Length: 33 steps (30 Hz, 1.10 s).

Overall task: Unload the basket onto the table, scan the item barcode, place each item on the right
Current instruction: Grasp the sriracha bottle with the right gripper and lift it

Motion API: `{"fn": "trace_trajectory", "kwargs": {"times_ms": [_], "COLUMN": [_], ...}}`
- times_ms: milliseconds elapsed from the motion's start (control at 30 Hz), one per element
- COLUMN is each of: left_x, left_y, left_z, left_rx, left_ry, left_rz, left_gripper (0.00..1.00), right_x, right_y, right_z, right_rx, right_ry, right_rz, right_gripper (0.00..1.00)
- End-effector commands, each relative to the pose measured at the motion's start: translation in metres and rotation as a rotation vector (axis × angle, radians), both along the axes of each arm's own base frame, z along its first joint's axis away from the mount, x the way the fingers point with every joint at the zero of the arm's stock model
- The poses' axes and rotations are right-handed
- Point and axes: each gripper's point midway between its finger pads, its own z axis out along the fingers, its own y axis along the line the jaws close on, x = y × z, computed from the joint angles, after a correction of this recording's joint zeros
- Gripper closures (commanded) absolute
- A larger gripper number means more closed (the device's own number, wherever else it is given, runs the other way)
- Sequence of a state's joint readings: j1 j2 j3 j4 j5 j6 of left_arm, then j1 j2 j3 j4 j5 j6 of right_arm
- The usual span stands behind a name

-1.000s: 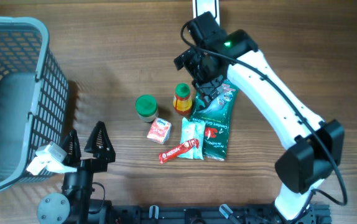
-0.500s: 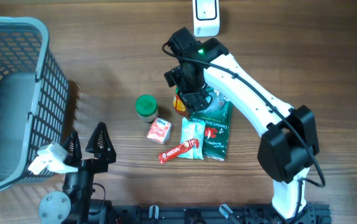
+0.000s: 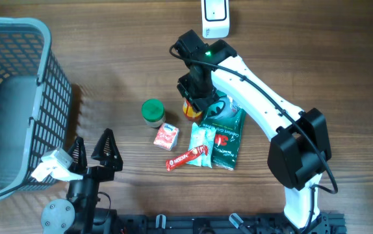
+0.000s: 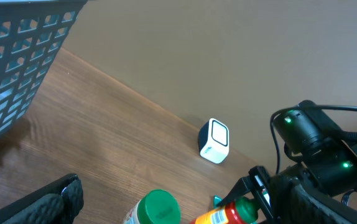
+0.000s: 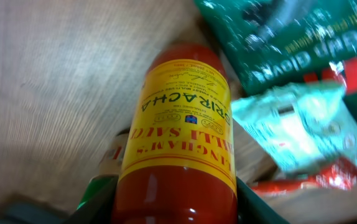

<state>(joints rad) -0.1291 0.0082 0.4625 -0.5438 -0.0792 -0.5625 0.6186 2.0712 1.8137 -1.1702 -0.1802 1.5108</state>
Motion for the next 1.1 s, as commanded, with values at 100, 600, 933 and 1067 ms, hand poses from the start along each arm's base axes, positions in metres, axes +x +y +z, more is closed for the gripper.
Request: {"fn": "trace_trajectory", "kwargs": {"times_ms": [100,600,933,1067], "left_x": [0.001,0.001,0.001,0.001], "left_y": [-0.004,-0.004,-0.004,-0.004], "left_z": [-0.005,-0.005,-0.005,-0.005], "left_rx": [0.007,0.007,0.007,0.007], "left_ry": [0.009,0.009,0.009,0.009], "left_rz": [-0.02,-0.02,-0.02,-0.02], "left_gripper": [0.0,0.0,0.0,0.0], "right_x": [0.011,-0.006,0.001,0.005], "right_y": [-0.011,-0.044,-0.041,-0.038], "right_z": [-0.007,0.01,0.014,0.032], "right_rx": [-0.083,-0.202,-0.204,-0.201], "right_ry": [-0.151,-0.109,-0.14,-0.167], "right_rz": [0.569,1.039,1.022,0.977], "right_gripper": [0.58,0.52,0.11,0.01]}}
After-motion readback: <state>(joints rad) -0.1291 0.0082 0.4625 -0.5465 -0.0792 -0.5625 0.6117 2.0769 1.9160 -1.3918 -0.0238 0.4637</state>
